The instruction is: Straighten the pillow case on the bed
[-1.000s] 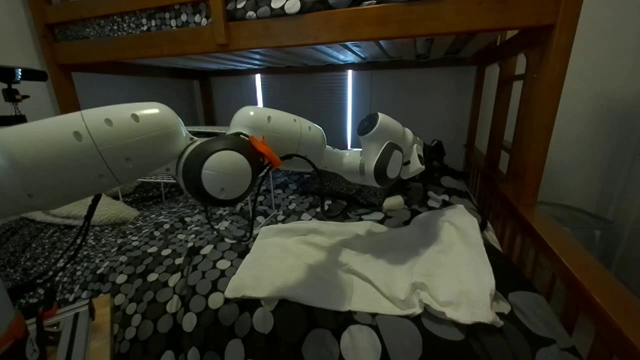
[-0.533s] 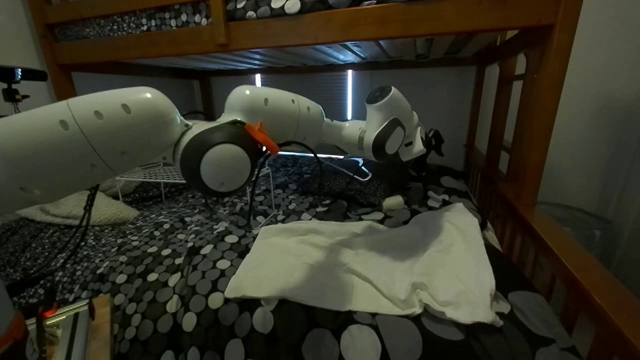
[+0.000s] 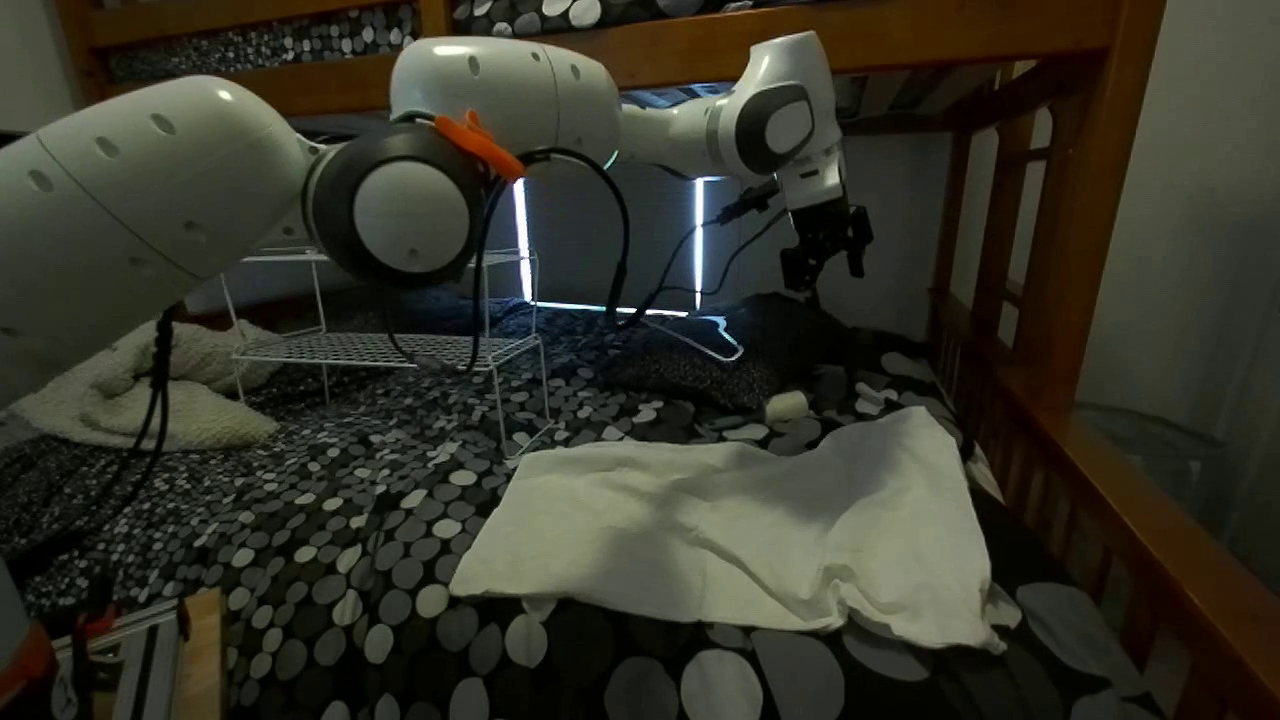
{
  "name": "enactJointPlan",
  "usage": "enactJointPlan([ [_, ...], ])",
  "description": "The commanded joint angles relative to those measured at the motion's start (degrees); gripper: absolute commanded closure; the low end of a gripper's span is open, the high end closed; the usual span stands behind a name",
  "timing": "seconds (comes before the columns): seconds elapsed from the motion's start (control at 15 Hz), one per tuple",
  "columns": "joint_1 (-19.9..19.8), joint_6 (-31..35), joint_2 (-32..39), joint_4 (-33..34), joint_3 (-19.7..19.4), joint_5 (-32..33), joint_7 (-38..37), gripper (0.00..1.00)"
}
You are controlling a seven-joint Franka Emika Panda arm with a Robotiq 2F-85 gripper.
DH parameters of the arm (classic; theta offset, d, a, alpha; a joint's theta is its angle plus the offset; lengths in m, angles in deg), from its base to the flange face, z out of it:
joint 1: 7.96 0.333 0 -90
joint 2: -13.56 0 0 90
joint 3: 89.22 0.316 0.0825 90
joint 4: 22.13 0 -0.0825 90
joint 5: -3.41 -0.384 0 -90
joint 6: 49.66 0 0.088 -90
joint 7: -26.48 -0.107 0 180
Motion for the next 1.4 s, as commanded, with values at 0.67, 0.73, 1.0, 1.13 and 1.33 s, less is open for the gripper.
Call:
enactJointPlan([
  [0.67, -9.55, -32.27, -15.54, -8.20, 5.24, -4.04, 28.97, 0.00],
  [0.73, -10.52, -33.95, -16.80, -8.58, 5.17, -3.82, 32.89, 0.00],
  [1.0, -14.87, -39.02, -20.65, -9.17, 5.18, -3.57, 48.99, 0.00],
  [1.13, -16.43, -41.23, -21.91, -8.98, 5.13, -3.26, 56.81, 0.00],
  [1.33, -15.91, -40.74, -19.83, -5.20, 4.08, -2.89, 55.77, 0.00],
])
